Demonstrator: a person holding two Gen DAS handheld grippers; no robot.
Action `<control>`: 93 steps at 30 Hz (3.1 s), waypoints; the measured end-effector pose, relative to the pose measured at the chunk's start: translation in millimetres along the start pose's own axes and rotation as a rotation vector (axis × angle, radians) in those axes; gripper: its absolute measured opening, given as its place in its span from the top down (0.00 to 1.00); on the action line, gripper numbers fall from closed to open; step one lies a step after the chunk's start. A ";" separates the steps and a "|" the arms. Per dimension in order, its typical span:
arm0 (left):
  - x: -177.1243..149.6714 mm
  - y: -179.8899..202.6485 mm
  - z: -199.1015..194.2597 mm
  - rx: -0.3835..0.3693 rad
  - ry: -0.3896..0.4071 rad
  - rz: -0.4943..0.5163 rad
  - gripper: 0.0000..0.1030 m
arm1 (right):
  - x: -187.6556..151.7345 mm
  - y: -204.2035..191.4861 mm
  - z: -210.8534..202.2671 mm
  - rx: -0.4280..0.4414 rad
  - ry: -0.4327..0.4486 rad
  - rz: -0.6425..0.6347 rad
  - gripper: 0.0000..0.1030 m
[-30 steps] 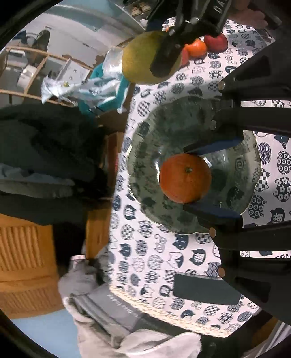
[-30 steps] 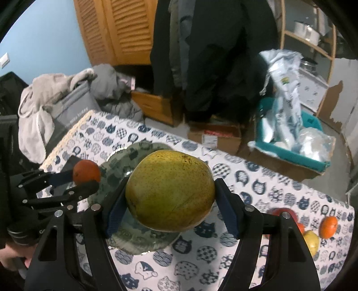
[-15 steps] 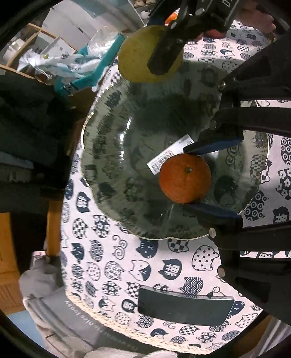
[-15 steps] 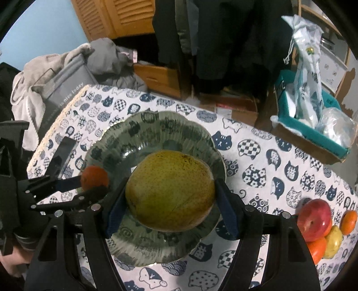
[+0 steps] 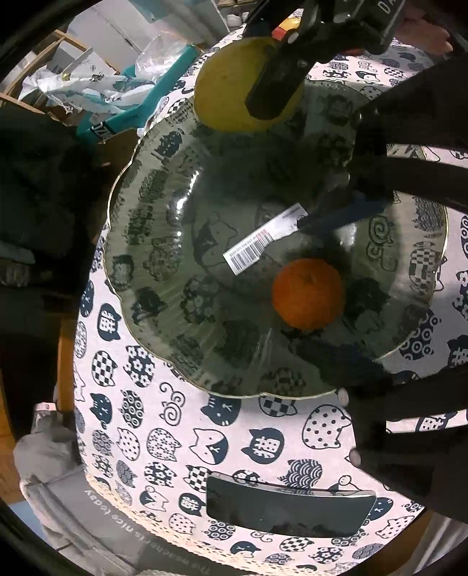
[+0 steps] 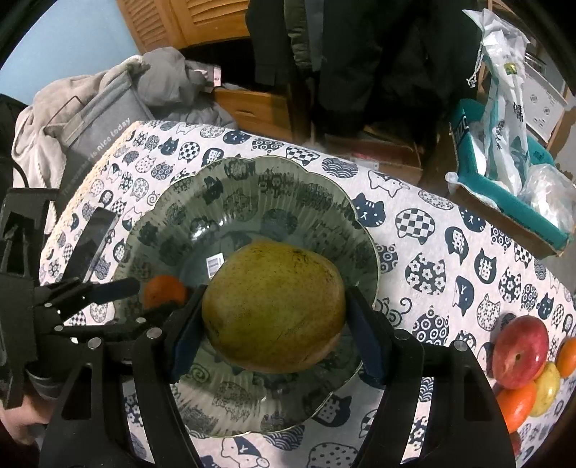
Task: Organize fruits
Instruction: 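Open the left tool to drop the orange into the green glass bowl, then lower the green pear into the bowl and open the right tool, then withdraw both tools from the bowl back toward the fruit cluster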
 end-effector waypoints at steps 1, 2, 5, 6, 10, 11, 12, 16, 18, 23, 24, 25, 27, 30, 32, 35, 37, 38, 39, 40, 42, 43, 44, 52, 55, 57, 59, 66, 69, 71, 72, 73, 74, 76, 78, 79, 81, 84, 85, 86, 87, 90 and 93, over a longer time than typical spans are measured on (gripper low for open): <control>-0.3 1.4 0.4 0.000 -0.001 0.007 0.34 | 0.2 0.5 0.1 0.001 0.001 0.003 0.29; -0.7 2.3 0.6 0.002 -0.006 0.012 0.34 | 0.4 0.9 0.0 0.002 0.001 0.007 0.29; -0.8 4.0 -1.0 0.002 -0.013 0.011 0.34 | 1.0 2.1 0.6 0.004 -0.001 0.013 0.29; -0.4 2.8 -3.8 0.004 -0.009 0.010 0.34 | 1.0 2.1 1.1 0.004 -0.002 0.014 0.29; 2.8 -6.7 -16.1 0.023 0.011 0.002 0.28 | -0.8 0.5 4.0 0.007 -0.013 0.011 0.29; 3.1 -9.7 -18.9 0.030 0.015 -0.004 0.28 | -1.7 -0.6 5.6 0.008 -0.019 0.009 0.29; 3.0 -13.6 -22.3 0.035 0.021 -0.010 0.28 | -2.5 -1.8 7.6 0.008 -0.025 0.007 0.29; 3.4 -24.2 -31.3 0.056 0.031 -0.022 0.28 | -6.9 -6.3 15.4 0.008 -0.050 -0.002 0.29; 2.2 -31.1 -36.9 0.070 0.033 -0.022 0.28 | -9.6 -9.2 18.8 0.007 -0.067 -0.009 0.28; 2.3 -35.7 -42.9 0.073 0.035 -0.044 0.28 | -15.3 -15.5 23.5 0.010 -0.098 -0.028 0.28; 2.7 -36.5 -44.4 0.074 0.036 -0.046 0.28 | -16.8 -15.9 24.9 0.010 -0.109 -0.031 0.28; 3.2 -37.4 -46.3 0.075 0.040 -0.048 0.28 | -18.0 -16.1 26.1 0.009 -0.118 -0.031 0.28; 4.5 -37.9 -49.1 0.075 0.046 -0.049 0.28 | -21.8 -15.8 29.1 0.007 -0.133 -0.031 0.28; 5.9 -38.6 -52.7 0.075 0.052 -0.052 0.28 | -24.1 -15.3 30.5 0.009 -0.136 -0.029 0.27; 6.6 -38.5 -54.9 0.072 0.056 -0.056 0.28 | -18.3 -16.9 24.1 0.028 -0.097 -0.023 0.26; 7.7 -38.5 -58.6 0.070 0.063 -0.055 0.28 | -5.0 -19.9 11.8 0.024 -0.049 -0.029 0.23; 8.7 -38.3 -61.6 0.069 0.070 -0.054 0.28 | 0.9 -18.9 6.5 0.015 -0.037 -0.023 0.23; 8.9 -38.2 -63.7 0.068 0.074 -0.053 0.28 | 4.4 -17.6 1.5 0.013 -0.024 -0.013 0.23; 9.4 -37.9 -65.3 0.067 0.078 -0.052 0.28 | 7.2 -16.4 -2.1 0.010 -0.015 -0.009 0.23; 10.0 -37.4 -67.6 0.068 0.083 -0.048 0.28 | 9.7 -14.8 -6.1 0.003 -0.006 -0.007 0.23; 10.8 -36.1 -71.5 0.071 0.092 -0.040 0.28 | 15.4 -13.5 -16.7 -0.019 0.017 -0.012 0.23; 11.4 -35.0 -73.9 0.071 0.099 -0.036 0.28 | 18.3 -13.4 -22.4 -0.025 0.031 -0.014 0.23; 11.9 -33.9 -75.9 0.069 0.104 -0.034 0.28 | 21.0 -13.1 -26.5 -0.029 0.042 -0.017 0.23; 18.2 -16.4 -97.3 0.036 0.150 -0.005 0.28 | 36.2 -10.4 -72.5 -0.112 0.148 -0.070 0.23; 19.5 -6.8 -109.7 0.030 0.176 0.023 0.28 | 40.5 -6.3 -89.9 -0.131 0.181 -0.072 0.23; 20.7 -1.1 -117.7 0.030 0.199 0.043 0.28 | 42.6 -3.4 -100.6 -0.134 0.201 -0.060 0.23; 22.7 4.5 -126.7 0.030 0.224 0.064 0.28 | 44.3 0.4 -111.2 -0.146 0.216 -0.051 0.23; 30.2 18.2 -153.0 0.001 0.286 0.080 0.25 | 46.5 11.1 -145.6 -0.167 0.266 -0.026 0.23; 31.8 23.3 -162.9 -0.005 0.309 0.090 0.25 | 45.8 14.3 -161.2 -0.176 0.289 -0.026 0.22; 32.8 25.8 -167.9 -0.013 0.320 0.094 0.25 | 45.2 17.4 -171.5 -0.184 0.303 -0.028 0.20; 33.2 27.7 -171.1 -0.017 0.326 0.094 0.24 | 44.7 18.3 -177.4 -0.188 0.312 -0.033 0.19; 33.3 29.2 -173.5 -0.022 0.331 0.094 0.24 | 44.0 19.0 -183.4 -0.192 0.322 -0.038 0.19; 33.8 31.2 -176.6 -0.028 0.337 0.096 0.24 | 43.7 19.8 -187.9 -0.196 0.330 -0.042 0.19; 34.4 34.2 -181.3 -0.034 0.347 0.100 0.24 | 42.2 21.2 -197.6 -0.207 0.346 -0.056 0.19; 34.7 37.2 -186.4 -0.041 0.358 0.102 0.24 | 40.3 23.1 -207.6 -0.219 0.363 -0.066 0.19; 34.6 38.6 -188.3 -0.043 0.362 0.103 0.24 | 38.9 24.6 -211.9 -0.222 0.368 -0.068 0.19; 35.7 42.1 -193.0 -0.049 0.373 0.105 0.24 | 36.1 29.2 -220.3 -0.225 0.378 -0.063 0.19; 36.8 47.2 -198.4 -0.061 0.385 0.108 0.23 | 31.6 37.0 -230.6 -0.229 0.384 -0.053 0.19; 37.1 49.8 -200.6 -0.065 0.391 0.112 0.23 | 30.5 39.2 -233.2 -0.230 0.387 -0.051 0.19; 37.0 51.7 -202.1 -0.068 0.395 0.114 0.23 | 28.9 42.1 -236.9 -0.235 0.390 -0.049 0.19; 37.3 54.7 -203.8 -0.071 0.399 0.120 0.22 | 27.0 44.7 -240.5 -0.238 0.392 -0.048 0.19; 37.9 64.2 -208.1 -0.080 0.408 0.135 0.22 | 21.7 52.9 -250.8 -0.251 0.400 -0.042 0.19; 38.1 74.2 -213.6 -0.095 0.419 0.149 0.22 | 14.3 61.6 -262.2 -0.268 0.407 -0.037 0.19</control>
Point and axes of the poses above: each gripper's, at about its wrist camera, not at the fingertips, and z roughly the way its jaws point, y to its right, x to its top, the point moved 4 cm from there along z, roughly the way its jaws point, and after that the axes turned 12 degrees about y, right-handed, at the moved point
